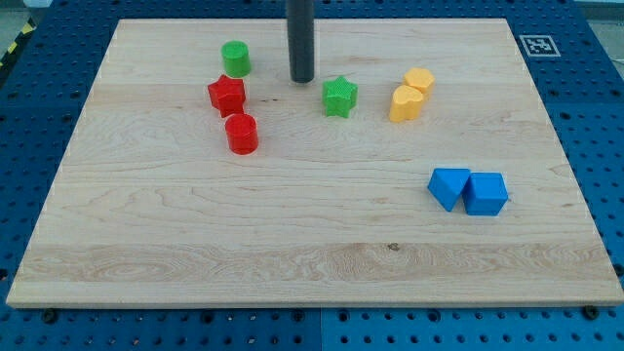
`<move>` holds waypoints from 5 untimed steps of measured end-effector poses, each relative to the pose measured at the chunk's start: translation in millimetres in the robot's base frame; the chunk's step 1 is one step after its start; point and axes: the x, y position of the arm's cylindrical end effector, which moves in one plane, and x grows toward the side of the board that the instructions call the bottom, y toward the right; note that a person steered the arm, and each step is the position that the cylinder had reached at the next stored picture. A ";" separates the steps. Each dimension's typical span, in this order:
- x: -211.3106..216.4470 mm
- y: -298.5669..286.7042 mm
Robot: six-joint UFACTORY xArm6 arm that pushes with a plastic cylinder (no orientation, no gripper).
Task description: Nudge the yellow hexagon little bit
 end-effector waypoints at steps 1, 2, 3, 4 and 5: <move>-21.9 29.7; -26.6 92.4; -17.9 154.6; 14.1 191.5; 43.7 191.7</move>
